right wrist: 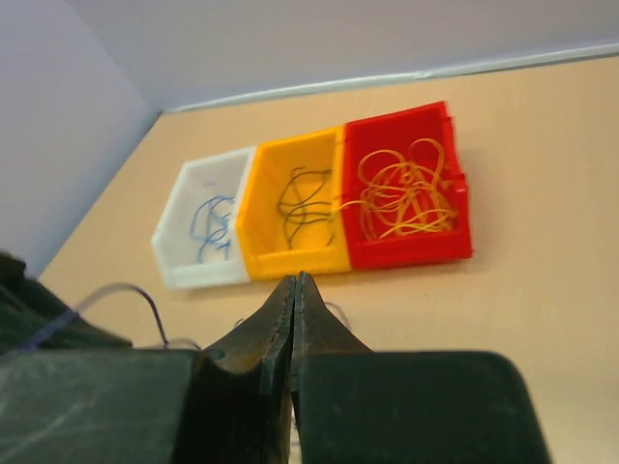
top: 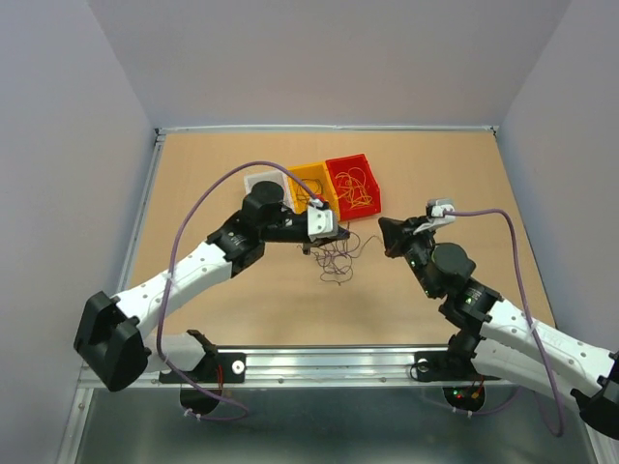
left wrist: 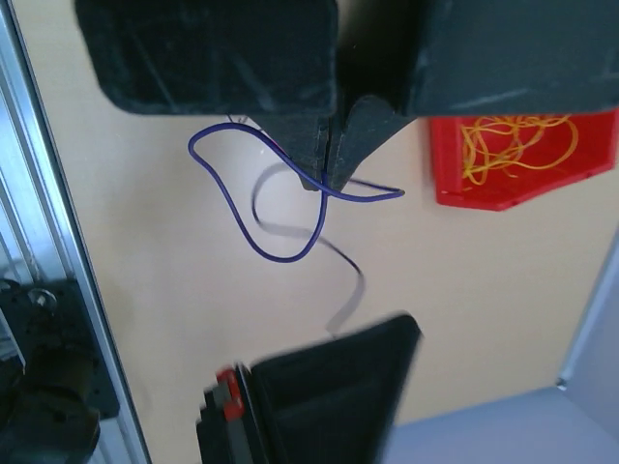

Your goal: Untangle the cables

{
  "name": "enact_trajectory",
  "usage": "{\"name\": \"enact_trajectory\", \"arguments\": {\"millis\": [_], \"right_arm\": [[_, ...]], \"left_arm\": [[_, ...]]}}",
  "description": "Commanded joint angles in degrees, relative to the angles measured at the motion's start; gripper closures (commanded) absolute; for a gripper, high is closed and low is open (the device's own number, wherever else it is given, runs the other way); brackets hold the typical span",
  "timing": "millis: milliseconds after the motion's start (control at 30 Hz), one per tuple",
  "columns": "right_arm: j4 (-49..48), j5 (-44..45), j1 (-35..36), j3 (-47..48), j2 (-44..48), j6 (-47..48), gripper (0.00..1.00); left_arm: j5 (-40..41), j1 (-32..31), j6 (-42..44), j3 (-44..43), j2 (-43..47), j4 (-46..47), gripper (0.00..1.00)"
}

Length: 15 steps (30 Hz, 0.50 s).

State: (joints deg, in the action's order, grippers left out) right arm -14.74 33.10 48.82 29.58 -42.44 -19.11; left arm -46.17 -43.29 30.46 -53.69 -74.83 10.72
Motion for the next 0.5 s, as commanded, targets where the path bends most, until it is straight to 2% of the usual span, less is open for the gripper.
{"name": "enact_trajectory", "arguments": {"millis": [0,200,333,400,433,467], "right_arm": [[-10.02,-18.54,0.14,0.93,0.77,3.37,0.97],[-15.14,-37.28,0.23,0.03,-2.46,6.63,0.91],[-16.55,-40.65,0.14,0.91,-7.91,6.81,0.86],[-17.07,-42.76,0.22,1.35,-9.59,7.25,0.57],[-17.60,-43.21,0.14,1.44,-11.08,7.25,0.38],[-17.95,-43.56,0.22,1.44,-11.53,7.34,0.29]], "left_arm": [[0.37,2.67,-7.24,-0.80,6.88,0.00,1.00],[-0.14,6.37,-11.03,-0.46,10.67,1.49,1.00],[-2.25,6.46,-11.65,-0.18,10.41,2.29,1.00],[-2.43,6.46,-11.56,-0.18,10.05,2.37,1.00],[-2.60,6.55,-11.65,-0.10,9.88,2.46,1.00],[-2.78,6.55,-11.82,-0.10,9.70,2.46,1.00]]}}
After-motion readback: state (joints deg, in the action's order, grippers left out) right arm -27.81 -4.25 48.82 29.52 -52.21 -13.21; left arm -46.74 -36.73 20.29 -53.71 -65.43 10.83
